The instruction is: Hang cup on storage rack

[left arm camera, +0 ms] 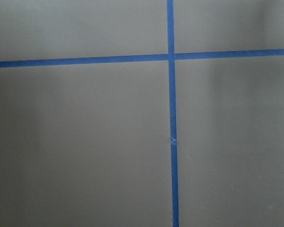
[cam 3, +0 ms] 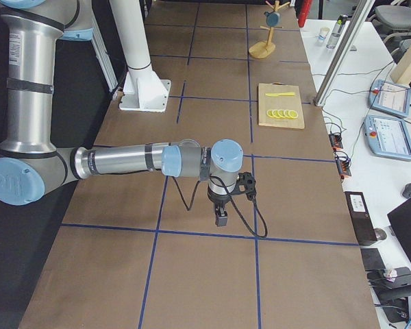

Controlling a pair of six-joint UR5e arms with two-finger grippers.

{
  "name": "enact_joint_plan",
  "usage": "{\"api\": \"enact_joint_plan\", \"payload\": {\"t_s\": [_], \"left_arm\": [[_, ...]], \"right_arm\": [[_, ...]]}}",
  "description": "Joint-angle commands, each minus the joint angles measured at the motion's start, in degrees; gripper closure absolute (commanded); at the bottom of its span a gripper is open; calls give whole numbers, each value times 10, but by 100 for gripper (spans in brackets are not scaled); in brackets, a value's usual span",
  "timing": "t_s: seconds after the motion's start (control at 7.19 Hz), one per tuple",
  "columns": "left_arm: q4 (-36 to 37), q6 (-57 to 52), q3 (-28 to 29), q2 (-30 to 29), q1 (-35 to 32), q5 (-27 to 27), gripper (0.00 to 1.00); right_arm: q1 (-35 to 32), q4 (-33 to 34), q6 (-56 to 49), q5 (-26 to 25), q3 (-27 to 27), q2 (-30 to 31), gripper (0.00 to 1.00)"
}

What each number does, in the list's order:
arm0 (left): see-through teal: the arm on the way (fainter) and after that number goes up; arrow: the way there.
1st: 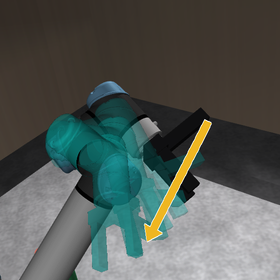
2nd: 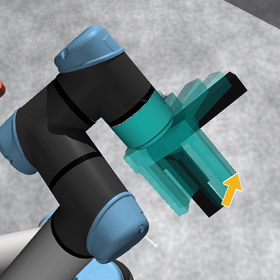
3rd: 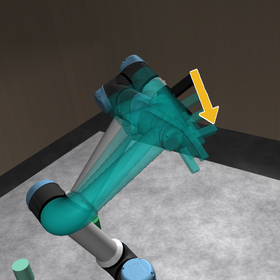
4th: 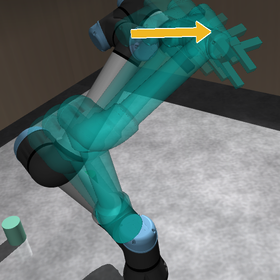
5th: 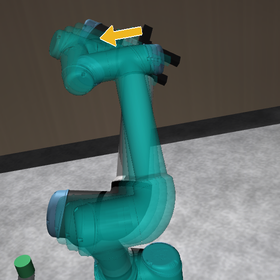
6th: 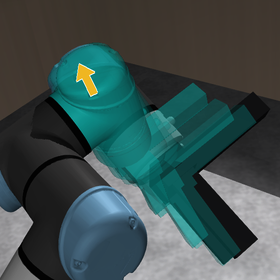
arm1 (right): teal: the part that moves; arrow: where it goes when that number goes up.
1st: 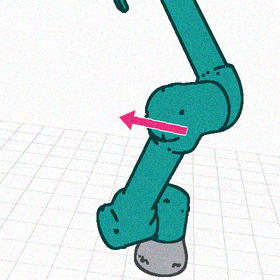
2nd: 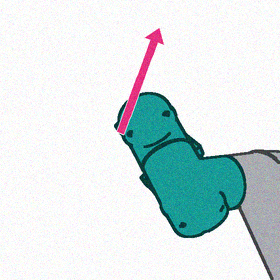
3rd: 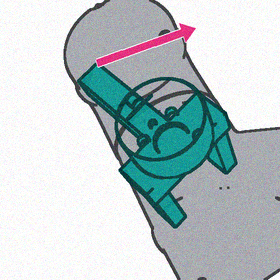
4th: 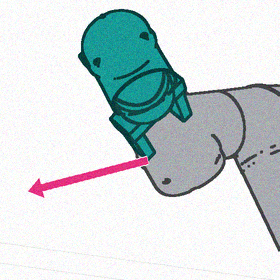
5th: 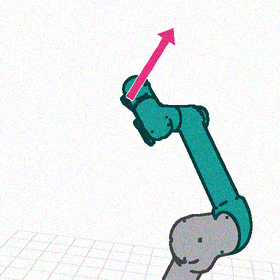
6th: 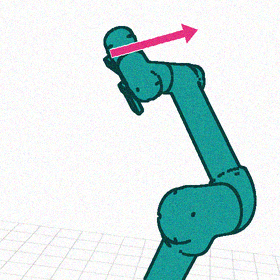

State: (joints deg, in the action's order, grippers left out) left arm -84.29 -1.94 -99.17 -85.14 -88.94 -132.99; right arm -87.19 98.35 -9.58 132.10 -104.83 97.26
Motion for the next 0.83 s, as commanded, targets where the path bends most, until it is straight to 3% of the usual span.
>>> {"api": "enact_joint_plan", "payload": {"t_s": [0.0, 0.7], "left_arm": [[0, 0, 0, 1, 0, -1, 0], [0, -1, -3, 8, 1, 0, 0]], "right_arm": [[0, 0, 0, 1, 1, 0, 0], [3, 0, 0, 1, 2, 1, 0]]}}
